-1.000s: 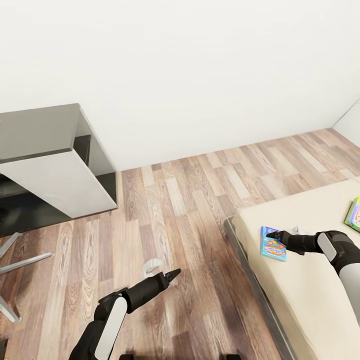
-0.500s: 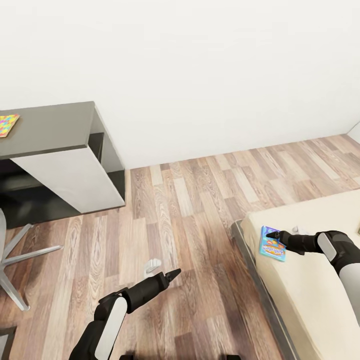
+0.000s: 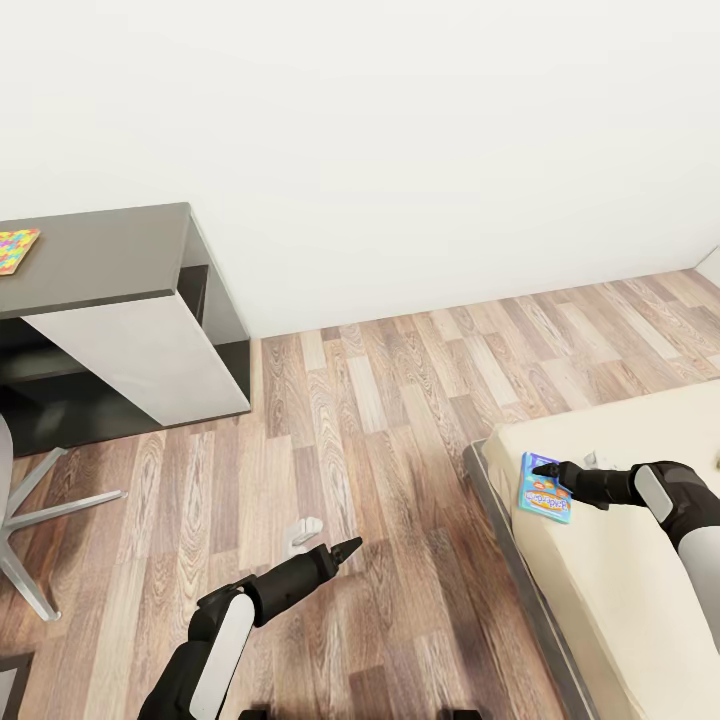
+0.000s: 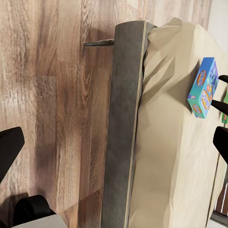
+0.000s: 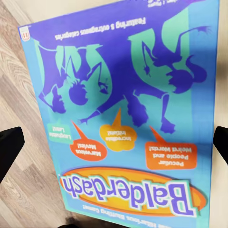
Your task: Put all the toys in the child's room - the three board games (two on the bed and one on the table), the two jigsaw puzzles on the table, and the tennis ball on the table - inside the toy box on the table in the child's room.
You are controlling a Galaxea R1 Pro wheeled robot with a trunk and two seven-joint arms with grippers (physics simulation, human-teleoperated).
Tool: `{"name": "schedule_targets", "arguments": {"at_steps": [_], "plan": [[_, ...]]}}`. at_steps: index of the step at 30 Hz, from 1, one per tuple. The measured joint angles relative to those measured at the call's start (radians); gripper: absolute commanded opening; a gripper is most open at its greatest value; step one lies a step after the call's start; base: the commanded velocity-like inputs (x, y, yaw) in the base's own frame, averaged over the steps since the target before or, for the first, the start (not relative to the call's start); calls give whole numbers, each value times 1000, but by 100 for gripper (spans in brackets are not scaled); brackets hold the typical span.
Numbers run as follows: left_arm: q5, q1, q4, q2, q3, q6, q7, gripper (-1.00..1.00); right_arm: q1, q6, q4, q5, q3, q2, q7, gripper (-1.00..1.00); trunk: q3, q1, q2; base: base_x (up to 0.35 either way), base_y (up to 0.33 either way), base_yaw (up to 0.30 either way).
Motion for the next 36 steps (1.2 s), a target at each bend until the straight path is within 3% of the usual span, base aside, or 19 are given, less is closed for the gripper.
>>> {"name": "schedule_targets", "arguments": {"at_steps": [24, 29, 31, 36], "plan": [[0, 0, 4, 0, 0, 0, 1, 100, -1, -5, -1, 2, -1, -8, -5, 100, 0, 0, 0, 0, 0, 1], [0, -3, 26, -1, -1, 0, 0, 100, 1, -12, -8, 2, -2, -37, -7, 100, 0, 0, 0, 0, 0, 0], [0, -8, 59, -2, -1, -1, -2, 100, 4, -15, -21, 3, -6, -62, -7, 100, 0, 0, 0, 0, 0, 0], [2, -28, 125, -3, 0, -8, -10, 100, 9, -18, -63, 3, -23, -98, -6, 100, 0, 0, 0, 0, 0, 0]]}}
